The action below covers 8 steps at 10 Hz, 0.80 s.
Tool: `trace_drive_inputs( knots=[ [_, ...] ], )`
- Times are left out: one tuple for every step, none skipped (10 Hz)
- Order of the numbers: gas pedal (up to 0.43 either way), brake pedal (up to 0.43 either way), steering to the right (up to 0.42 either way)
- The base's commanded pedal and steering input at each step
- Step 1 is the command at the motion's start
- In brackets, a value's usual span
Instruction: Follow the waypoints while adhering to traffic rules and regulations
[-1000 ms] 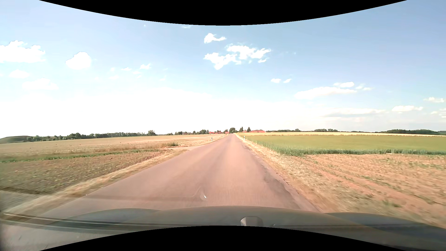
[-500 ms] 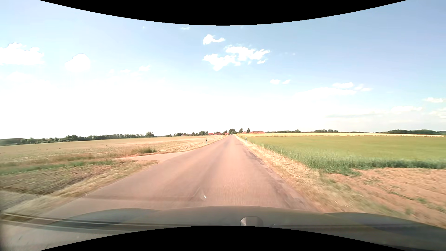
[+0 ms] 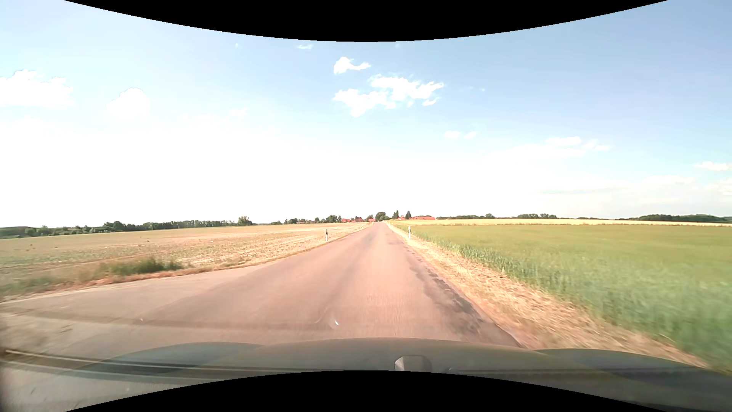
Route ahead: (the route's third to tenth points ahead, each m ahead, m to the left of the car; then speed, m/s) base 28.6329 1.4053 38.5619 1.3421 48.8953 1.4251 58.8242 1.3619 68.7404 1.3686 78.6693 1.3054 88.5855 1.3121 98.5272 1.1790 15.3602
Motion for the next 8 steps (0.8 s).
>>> trace_drive_inputs(
  knots=[
    [0.067, 0.006, -0.001],
    [0.067, 0.006, -0.001],
    [0.067, 0.006, -0.001],
    [0.067, 0.006, -0.001],
    [0.067, 0.006, -0.004],
    [0.067, 0.006, -0.003],
    [0.067, 0.006, -0.001],
    [0.067, 0.006, -0.002]
  ],
)
